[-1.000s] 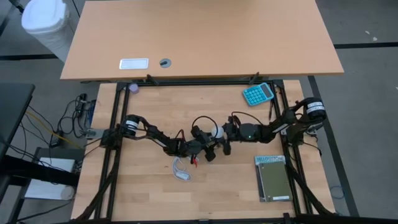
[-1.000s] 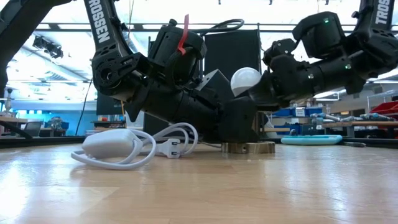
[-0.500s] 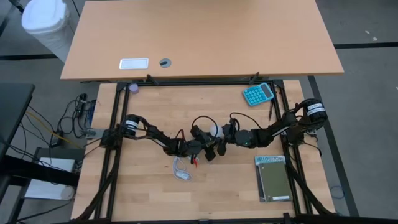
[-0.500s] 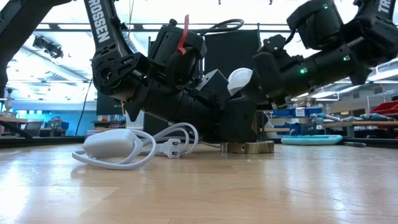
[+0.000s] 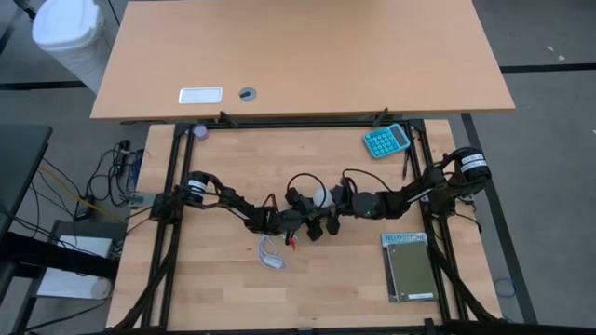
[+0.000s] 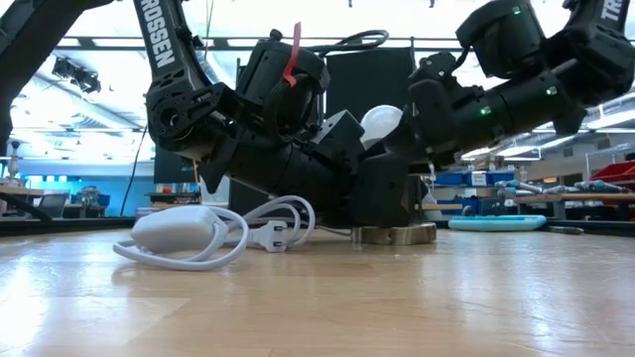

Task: Screw lightbulb
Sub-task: Insert the lightbulb into the socket, then remove the lightbulb from the socket

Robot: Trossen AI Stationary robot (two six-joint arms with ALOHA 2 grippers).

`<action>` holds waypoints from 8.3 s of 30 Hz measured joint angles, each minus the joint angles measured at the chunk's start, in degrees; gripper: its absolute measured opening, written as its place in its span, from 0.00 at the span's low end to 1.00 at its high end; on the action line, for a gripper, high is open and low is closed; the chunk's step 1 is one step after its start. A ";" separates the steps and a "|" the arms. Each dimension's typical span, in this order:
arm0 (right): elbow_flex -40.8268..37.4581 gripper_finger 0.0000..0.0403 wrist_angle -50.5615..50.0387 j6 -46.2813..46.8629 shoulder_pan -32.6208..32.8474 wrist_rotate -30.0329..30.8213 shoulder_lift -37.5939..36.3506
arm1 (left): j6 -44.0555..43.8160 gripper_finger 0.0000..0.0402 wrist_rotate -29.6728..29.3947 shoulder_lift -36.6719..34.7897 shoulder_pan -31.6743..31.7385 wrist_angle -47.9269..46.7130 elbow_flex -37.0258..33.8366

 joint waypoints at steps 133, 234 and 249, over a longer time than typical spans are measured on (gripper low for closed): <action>-15.10 0.87 -23.50 -11.20 12.61 -1.15 -66.48 | 8.43 0.93 6.64 -48.15 -7.14 -15.68 -24.79; -11.13 0.76 13.17 7.86 8.63 14.46 -1.72 | 6.81 0.73 12.17 -3.67 2.69 6.12 -4.82; -4.87 0.76 13.69 6.59 11.40 25.57 6.56 | 10.38 0.73 13.05 -3.74 2.71 4.65 -4.83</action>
